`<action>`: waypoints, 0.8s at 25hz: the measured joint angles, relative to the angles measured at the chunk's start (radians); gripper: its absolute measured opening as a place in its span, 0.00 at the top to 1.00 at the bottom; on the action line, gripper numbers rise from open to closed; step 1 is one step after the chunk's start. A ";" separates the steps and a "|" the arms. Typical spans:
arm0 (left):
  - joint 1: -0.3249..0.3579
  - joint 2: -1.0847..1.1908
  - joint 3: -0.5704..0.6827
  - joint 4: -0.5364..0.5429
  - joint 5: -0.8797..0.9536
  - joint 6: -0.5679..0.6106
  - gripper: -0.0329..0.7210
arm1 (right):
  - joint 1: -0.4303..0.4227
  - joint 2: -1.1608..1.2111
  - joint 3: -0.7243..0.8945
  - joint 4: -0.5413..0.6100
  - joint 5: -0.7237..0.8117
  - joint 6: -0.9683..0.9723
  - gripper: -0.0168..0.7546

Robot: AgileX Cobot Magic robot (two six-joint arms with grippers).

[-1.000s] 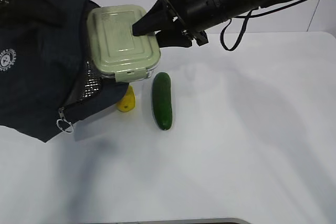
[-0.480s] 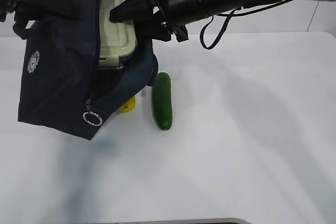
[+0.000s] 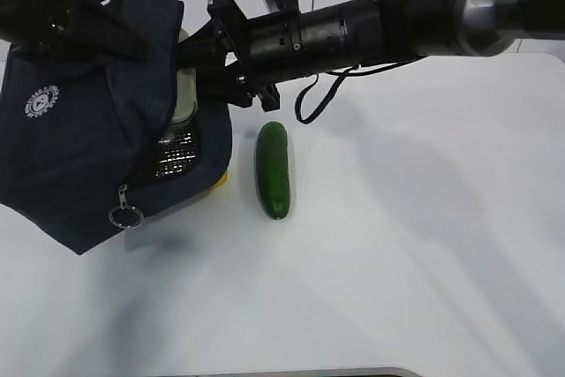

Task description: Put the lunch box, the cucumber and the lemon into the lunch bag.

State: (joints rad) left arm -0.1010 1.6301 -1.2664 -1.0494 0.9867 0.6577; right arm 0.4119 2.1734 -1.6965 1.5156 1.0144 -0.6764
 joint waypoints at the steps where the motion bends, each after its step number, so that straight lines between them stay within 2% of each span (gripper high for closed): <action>1: 0.000 0.004 0.000 0.000 -0.002 0.003 0.95 | 0.008 0.014 -0.008 0.009 0.000 -0.004 0.49; 6: 0.000 0.008 0.000 0.019 -0.024 0.014 0.95 | 0.034 0.095 -0.070 0.060 -0.002 -0.006 0.49; 9: 0.000 0.008 0.000 0.068 -0.062 0.015 0.95 | 0.044 0.139 -0.113 0.099 -0.002 -0.006 0.49; 14: 0.000 0.026 -0.005 0.124 -0.076 0.016 0.95 | 0.054 0.187 -0.174 0.109 -0.011 -0.009 0.49; 20: 0.010 0.078 -0.005 0.136 -0.088 0.016 0.95 | 0.063 0.238 -0.203 0.114 -0.027 -0.009 0.49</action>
State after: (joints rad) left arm -0.0906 1.7085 -1.2716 -0.9132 0.8985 0.6738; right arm 0.4746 2.4113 -1.8995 1.6295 0.9872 -0.6851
